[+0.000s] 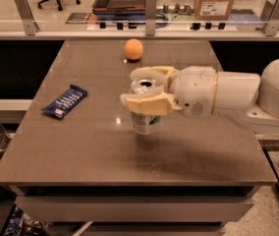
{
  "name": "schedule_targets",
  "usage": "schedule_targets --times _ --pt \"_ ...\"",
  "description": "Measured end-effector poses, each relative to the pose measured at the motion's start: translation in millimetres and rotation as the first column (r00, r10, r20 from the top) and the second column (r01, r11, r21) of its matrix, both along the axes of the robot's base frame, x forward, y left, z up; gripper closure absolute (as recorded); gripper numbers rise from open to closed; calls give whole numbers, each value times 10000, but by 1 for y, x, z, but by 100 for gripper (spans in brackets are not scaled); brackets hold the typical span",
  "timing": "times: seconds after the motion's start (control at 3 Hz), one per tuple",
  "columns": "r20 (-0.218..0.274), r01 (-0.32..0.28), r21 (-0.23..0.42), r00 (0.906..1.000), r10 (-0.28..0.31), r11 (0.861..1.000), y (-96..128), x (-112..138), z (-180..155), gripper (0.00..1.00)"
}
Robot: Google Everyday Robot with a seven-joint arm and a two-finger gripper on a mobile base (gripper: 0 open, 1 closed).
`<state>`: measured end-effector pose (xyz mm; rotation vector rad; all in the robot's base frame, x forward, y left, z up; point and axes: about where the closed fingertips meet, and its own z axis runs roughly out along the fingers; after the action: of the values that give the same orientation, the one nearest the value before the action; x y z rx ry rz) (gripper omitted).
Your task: Move 7up can near orange
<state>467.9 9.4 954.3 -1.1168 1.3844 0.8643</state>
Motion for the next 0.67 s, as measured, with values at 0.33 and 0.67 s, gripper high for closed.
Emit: schedule_targets --times 0.33,0.67 --pt "65 1004 348 9949 -1007 9943 -27 31 32 100" --pt "337 1818 639 9823 -1842 9813 -49 69 60 100"
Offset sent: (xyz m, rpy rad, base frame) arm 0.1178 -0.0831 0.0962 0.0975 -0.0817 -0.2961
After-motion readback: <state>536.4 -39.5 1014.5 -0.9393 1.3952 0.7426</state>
